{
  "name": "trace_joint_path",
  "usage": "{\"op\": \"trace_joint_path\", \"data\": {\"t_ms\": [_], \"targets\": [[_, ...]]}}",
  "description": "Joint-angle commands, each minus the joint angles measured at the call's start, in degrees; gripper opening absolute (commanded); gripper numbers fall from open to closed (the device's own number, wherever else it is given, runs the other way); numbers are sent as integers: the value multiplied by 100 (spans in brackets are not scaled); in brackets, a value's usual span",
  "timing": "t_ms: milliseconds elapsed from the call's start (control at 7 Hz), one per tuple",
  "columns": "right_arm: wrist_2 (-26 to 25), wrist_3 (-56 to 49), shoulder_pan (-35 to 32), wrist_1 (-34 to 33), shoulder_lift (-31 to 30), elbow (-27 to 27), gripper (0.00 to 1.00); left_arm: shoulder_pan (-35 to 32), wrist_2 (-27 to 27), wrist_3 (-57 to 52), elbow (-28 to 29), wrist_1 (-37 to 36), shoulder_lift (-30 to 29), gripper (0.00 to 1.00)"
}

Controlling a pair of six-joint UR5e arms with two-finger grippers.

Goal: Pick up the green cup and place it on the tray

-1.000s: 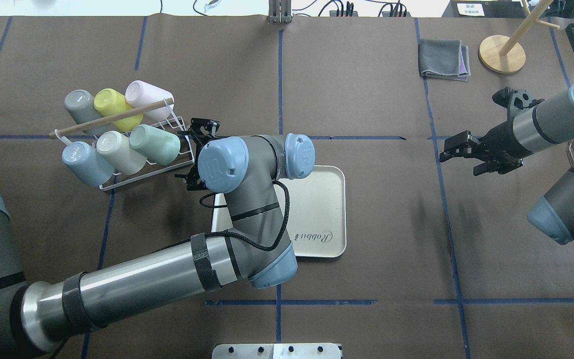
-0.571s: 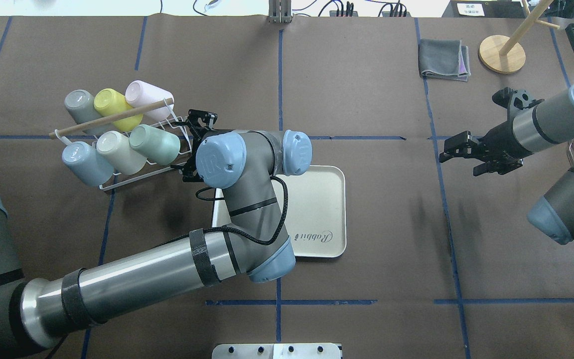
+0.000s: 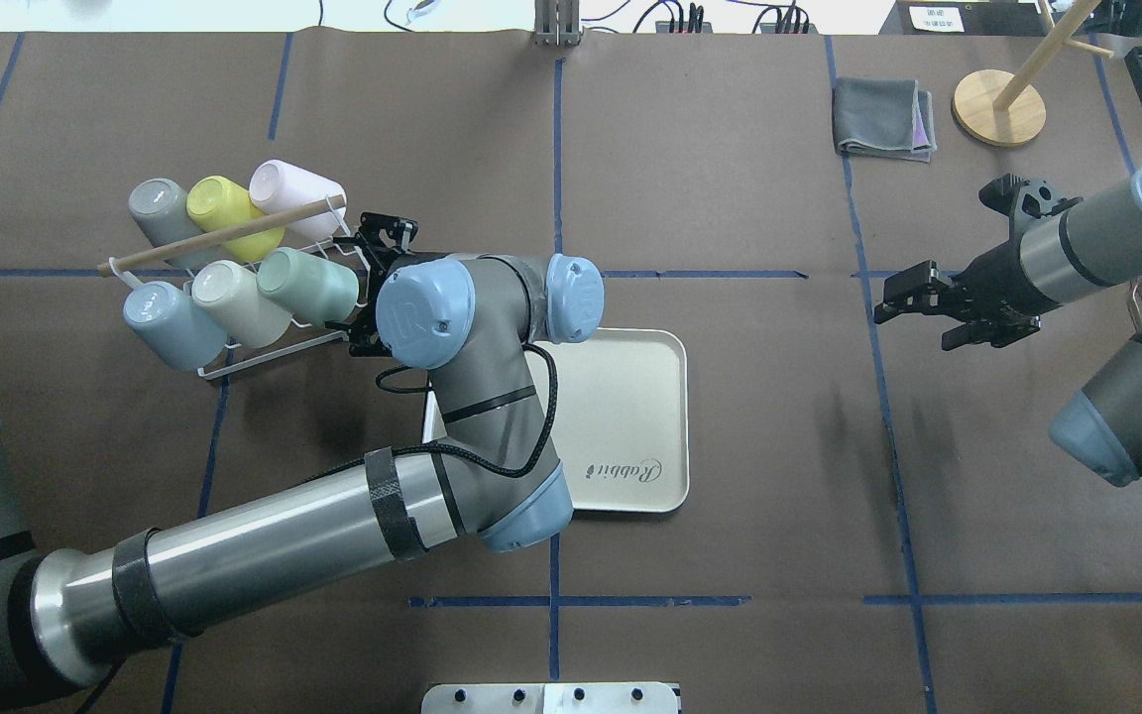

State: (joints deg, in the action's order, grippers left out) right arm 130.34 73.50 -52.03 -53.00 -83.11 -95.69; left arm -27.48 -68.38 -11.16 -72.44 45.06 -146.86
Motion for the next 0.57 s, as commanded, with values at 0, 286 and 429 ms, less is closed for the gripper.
{"op": "trace_joint_path", "data": {"t_ms": [0, 286, 429], "targets": [[0, 7, 0, 0, 6, 15, 100, -3, 0, 0, 98, 12, 8, 100], [0, -2, 0, 0, -3, 24, 100, -12, 9, 0, 169, 3, 8, 100], [0, -2, 0, 0, -3, 24, 100, -30, 9, 0, 169, -6, 8, 100]]}}
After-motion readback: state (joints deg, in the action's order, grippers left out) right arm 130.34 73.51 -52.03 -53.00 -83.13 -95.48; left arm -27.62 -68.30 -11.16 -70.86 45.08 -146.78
